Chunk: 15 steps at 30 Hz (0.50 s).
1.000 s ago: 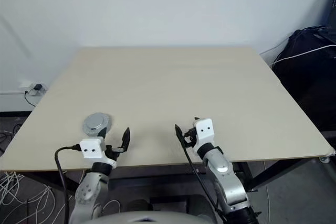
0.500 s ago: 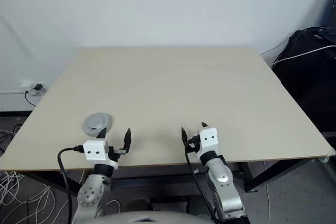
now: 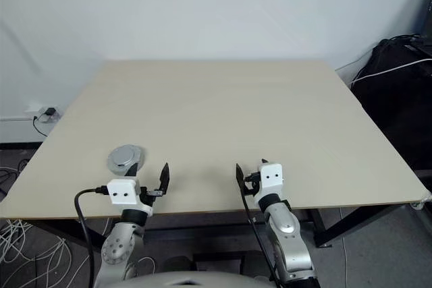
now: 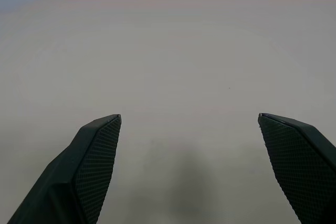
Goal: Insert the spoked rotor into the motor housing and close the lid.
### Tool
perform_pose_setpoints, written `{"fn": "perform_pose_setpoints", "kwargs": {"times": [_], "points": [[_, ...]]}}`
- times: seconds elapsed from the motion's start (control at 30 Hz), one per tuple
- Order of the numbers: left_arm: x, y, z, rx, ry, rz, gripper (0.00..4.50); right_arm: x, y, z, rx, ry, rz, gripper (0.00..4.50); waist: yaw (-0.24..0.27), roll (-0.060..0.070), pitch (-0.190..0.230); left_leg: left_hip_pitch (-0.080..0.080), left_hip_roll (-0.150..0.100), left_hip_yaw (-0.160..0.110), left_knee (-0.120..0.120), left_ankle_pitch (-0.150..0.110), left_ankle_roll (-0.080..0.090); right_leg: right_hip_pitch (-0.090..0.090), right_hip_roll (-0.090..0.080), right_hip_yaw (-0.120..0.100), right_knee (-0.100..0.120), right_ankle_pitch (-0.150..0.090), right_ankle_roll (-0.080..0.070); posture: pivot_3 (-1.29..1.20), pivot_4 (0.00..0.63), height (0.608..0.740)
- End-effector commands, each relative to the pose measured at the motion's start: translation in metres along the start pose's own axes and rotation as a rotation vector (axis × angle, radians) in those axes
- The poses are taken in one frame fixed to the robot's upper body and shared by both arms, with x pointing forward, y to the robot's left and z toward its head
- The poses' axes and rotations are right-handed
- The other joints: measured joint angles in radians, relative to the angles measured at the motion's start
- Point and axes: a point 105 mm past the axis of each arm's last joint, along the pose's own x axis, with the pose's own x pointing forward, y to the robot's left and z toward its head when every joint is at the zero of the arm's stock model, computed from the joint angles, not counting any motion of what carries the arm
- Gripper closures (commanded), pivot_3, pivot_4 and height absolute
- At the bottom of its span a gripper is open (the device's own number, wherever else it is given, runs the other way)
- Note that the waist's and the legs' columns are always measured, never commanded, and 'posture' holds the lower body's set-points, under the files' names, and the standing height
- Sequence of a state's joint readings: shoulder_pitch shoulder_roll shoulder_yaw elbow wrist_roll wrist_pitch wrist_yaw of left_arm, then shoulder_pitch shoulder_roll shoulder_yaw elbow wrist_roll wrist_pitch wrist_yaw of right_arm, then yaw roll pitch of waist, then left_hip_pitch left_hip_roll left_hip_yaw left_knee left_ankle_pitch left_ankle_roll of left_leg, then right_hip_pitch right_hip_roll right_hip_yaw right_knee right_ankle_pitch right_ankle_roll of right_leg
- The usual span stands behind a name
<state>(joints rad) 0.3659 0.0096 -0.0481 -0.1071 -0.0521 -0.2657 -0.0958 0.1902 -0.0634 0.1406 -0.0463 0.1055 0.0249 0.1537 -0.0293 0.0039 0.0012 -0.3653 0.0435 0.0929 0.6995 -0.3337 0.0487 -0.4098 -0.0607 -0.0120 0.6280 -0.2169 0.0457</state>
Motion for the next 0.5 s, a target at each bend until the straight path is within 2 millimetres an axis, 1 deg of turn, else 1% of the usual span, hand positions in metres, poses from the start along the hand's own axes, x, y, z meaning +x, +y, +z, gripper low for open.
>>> {"fn": "perform_pose_setpoints", "kwargs": {"times": [0.03,0.5], "points": [[0.0036,0.0003,0.0041,-0.006,-0.034,-0.012,0.02,0.0018,-0.0002,0.0164,-0.001,-0.063,-0.003,0.0,0.0,0.0,0.0,0.0,0.0,0.0,0.0,0.0,0.0,0.0,0.0,0.0,0.0,0.0,0.0,0.0,0.0,0.74],[0.0035,0.0001,-0.0058,-0.012,-0.018,-0.025,0.02,0.0008,-0.0003,0.0172,-0.008,-0.07,0.0,0.0,0.0,0.0,0.0,0.001,0.0,0.0,0.0,0.0,0.0,0.0,0.0,0.0,0.0,0.0,0.0,0.0,0.0,0.74]]}}
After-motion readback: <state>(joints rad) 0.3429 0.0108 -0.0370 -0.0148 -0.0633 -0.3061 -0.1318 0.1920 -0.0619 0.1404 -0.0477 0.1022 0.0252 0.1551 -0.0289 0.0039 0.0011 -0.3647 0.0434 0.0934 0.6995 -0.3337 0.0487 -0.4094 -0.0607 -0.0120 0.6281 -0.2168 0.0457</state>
